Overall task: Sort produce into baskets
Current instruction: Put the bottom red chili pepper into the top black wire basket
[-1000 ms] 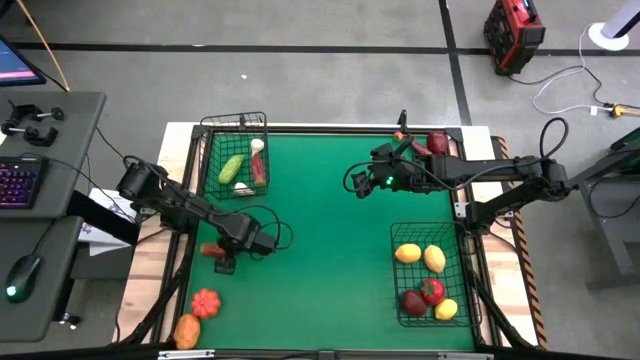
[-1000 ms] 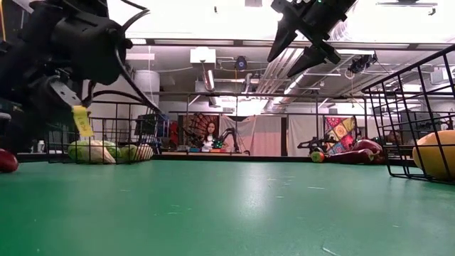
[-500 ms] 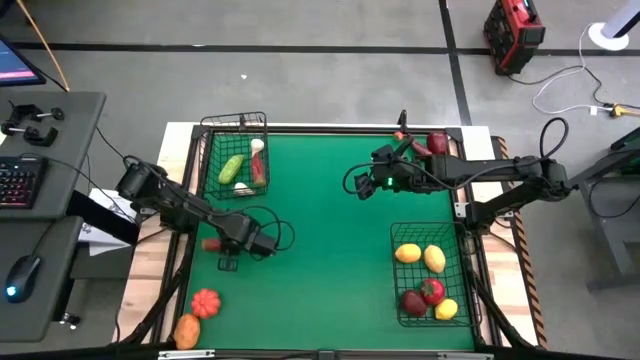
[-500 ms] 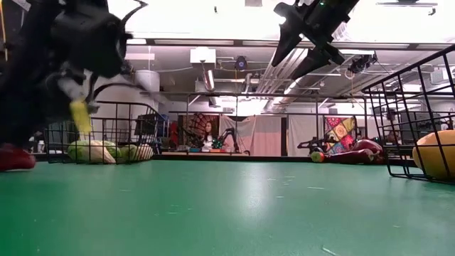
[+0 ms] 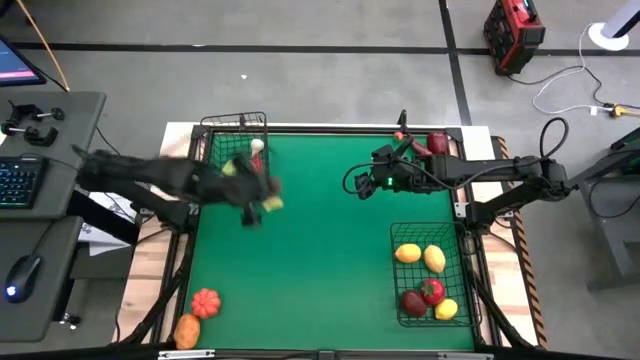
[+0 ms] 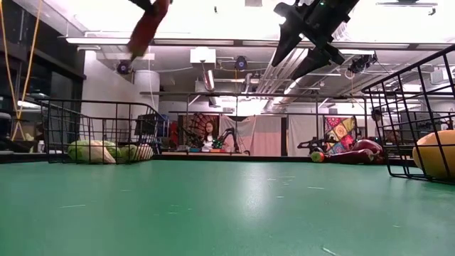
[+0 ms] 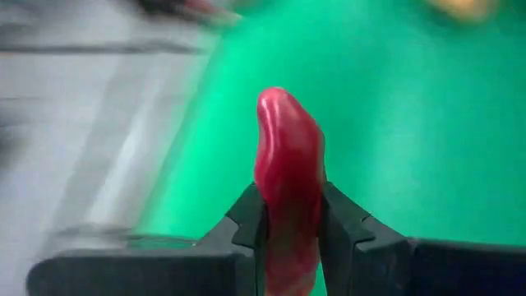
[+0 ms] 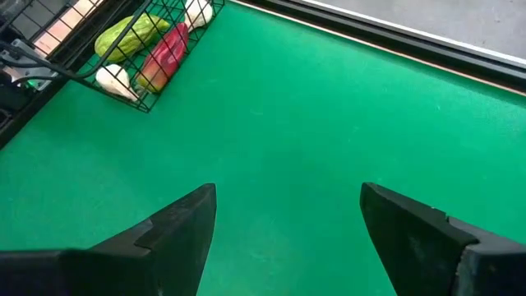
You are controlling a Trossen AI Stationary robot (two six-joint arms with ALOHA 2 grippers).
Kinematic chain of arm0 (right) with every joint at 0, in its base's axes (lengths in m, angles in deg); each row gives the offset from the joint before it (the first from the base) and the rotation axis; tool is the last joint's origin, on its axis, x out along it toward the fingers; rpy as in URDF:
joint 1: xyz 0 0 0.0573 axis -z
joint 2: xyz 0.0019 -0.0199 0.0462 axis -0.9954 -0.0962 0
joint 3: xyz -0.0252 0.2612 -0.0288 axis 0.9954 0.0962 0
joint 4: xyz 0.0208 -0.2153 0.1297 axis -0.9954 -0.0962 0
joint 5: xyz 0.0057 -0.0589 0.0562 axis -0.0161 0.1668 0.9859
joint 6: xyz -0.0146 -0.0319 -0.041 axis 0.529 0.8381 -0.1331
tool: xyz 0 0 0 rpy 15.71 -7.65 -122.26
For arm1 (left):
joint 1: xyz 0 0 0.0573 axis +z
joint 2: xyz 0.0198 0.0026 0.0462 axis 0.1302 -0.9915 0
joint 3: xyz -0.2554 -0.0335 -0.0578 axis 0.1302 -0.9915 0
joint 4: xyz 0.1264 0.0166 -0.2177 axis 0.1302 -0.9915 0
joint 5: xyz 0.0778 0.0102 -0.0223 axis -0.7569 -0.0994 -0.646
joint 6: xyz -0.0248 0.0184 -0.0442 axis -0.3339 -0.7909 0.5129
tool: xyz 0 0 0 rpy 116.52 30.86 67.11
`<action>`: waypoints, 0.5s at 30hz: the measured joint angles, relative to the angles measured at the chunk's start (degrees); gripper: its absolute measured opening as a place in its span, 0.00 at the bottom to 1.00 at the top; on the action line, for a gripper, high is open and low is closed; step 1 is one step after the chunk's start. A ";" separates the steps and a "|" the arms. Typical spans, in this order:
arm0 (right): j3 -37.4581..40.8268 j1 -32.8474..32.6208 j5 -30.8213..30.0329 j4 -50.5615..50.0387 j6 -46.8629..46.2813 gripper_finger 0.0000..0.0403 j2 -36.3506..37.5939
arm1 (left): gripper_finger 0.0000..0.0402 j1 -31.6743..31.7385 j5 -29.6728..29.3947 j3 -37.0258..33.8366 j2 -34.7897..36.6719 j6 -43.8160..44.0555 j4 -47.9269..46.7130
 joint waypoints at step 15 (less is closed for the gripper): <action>0.00 0.01 0.80 0.07 -1.15 0.73 0.00 | 0.31 27.86 -8.22 -6.30 20.34 16.53 -7.62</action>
